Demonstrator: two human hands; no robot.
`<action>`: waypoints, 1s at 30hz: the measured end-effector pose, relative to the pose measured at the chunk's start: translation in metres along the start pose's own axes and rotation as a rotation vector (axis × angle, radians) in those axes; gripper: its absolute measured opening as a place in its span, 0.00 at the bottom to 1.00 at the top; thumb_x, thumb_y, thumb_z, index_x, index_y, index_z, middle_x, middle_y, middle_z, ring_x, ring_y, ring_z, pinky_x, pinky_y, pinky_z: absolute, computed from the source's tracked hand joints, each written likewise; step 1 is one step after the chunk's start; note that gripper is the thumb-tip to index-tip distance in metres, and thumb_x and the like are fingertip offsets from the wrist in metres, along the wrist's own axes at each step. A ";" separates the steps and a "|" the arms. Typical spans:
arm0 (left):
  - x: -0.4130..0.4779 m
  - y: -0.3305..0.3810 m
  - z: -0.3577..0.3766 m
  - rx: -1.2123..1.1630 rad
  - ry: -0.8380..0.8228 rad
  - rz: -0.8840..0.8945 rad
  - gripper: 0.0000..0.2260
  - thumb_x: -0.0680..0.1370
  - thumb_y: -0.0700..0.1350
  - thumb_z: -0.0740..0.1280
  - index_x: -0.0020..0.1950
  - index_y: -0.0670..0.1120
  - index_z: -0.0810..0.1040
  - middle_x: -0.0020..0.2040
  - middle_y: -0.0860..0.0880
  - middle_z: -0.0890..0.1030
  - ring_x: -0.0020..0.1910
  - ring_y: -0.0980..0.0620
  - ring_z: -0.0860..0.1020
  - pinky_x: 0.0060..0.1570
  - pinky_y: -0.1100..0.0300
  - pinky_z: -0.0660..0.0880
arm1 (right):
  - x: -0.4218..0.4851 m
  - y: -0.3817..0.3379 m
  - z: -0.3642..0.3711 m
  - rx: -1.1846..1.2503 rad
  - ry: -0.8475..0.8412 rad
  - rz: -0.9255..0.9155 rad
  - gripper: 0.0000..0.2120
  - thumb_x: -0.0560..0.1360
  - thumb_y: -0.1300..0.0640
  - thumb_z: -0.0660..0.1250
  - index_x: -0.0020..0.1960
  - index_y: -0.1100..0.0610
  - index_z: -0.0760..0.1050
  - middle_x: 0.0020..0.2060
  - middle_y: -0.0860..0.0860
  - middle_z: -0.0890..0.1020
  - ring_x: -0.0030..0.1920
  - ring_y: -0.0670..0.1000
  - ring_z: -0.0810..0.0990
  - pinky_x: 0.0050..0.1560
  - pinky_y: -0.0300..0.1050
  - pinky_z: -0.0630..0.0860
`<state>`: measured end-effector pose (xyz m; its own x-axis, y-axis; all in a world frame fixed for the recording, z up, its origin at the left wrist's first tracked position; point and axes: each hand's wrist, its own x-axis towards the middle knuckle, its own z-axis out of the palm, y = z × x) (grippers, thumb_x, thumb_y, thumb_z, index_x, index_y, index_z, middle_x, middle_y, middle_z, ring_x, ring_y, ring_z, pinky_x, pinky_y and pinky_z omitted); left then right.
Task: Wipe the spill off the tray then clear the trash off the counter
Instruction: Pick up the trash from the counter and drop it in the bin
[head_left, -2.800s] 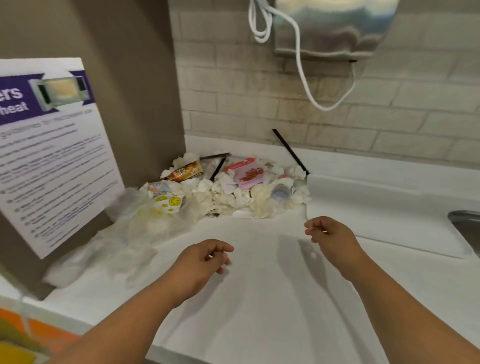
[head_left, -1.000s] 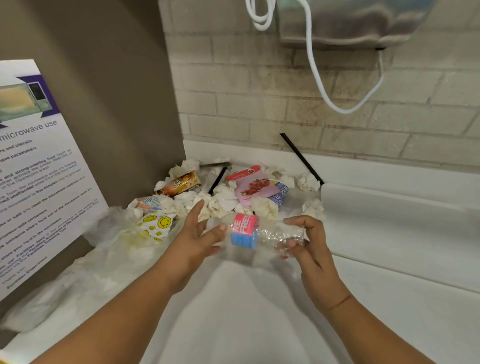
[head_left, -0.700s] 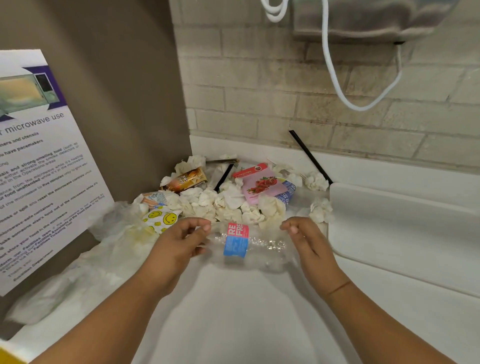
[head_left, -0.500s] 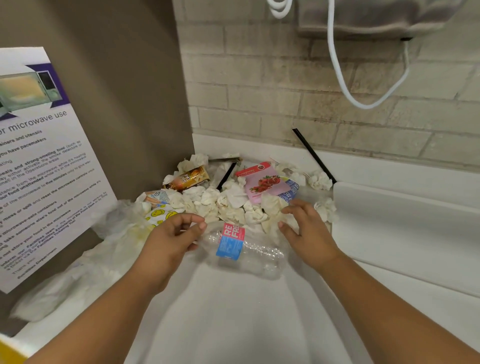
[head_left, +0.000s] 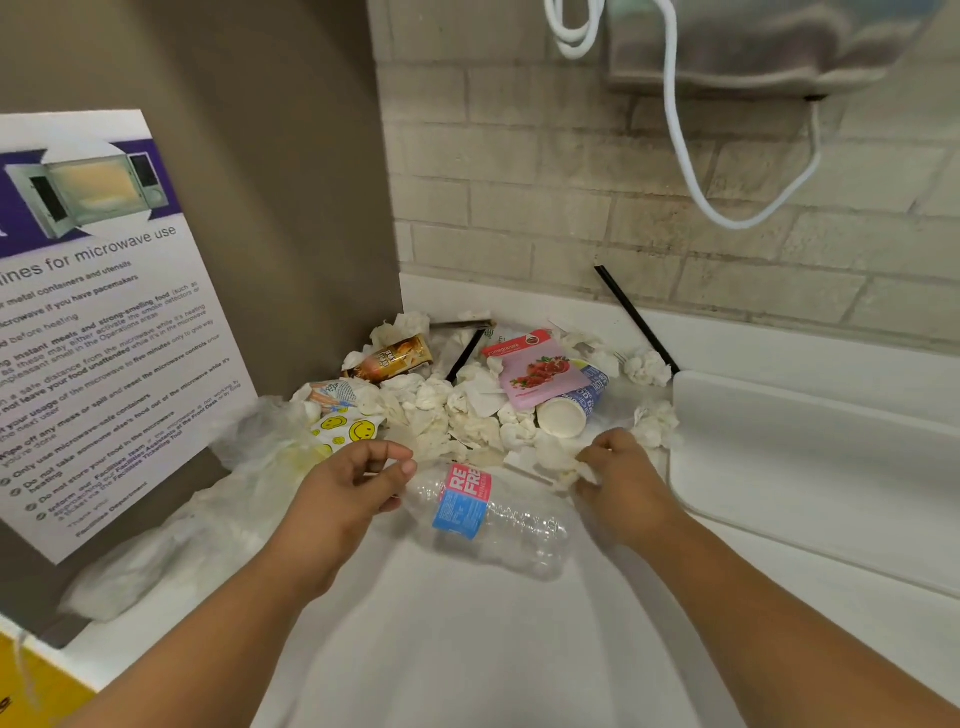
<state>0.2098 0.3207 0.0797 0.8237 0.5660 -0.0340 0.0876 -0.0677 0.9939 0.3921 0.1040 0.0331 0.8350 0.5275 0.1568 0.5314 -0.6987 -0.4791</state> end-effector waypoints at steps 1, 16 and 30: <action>-0.002 0.001 -0.001 -0.005 0.000 0.001 0.04 0.76 0.42 0.69 0.50 0.46 0.81 0.45 0.47 0.80 0.45 0.49 0.77 0.49 0.56 0.76 | -0.002 -0.002 -0.006 0.027 0.016 0.013 0.13 0.73 0.62 0.67 0.58 0.62 0.78 0.58 0.54 0.71 0.54 0.52 0.73 0.53 0.30 0.61; -0.032 0.011 -0.013 0.099 0.088 0.061 0.03 0.76 0.44 0.69 0.48 0.48 0.81 0.43 0.49 0.80 0.41 0.51 0.76 0.40 0.60 0.73 | -0.037 -0.025 -0.054 0.659 0.077 0.187 0.12 0.76 0.62 0.64 0.56 0.50 0.76 0.50 0.49 0.80 0.36 0.48 0.84 0.31 0.28 0.70; -0.066 0.015 -0.034 0.030 0.186 0.042 0.07 0.73 0.40 0.71 0.49 0.48 0.80 0.46 0.50 0.80 0.37 0.50 0.78 0.44 0.56 0.77 | -0.048 -0.055 -0.047 0.949 0.057 0.295 0.06 0.75 0.61 0.67 0.48 0.52 0.79 0.48 0.50 0.82 0.43 0.49 0.83 0.41 0.35 0.73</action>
<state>0.1380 0.3104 0.1009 0.7092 0.7044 0.0298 0.0743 -0.1167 0.9904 0.3296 0.0947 0.0929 0.9341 0.3534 -0.0503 -0.0125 -0.1086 -0.9940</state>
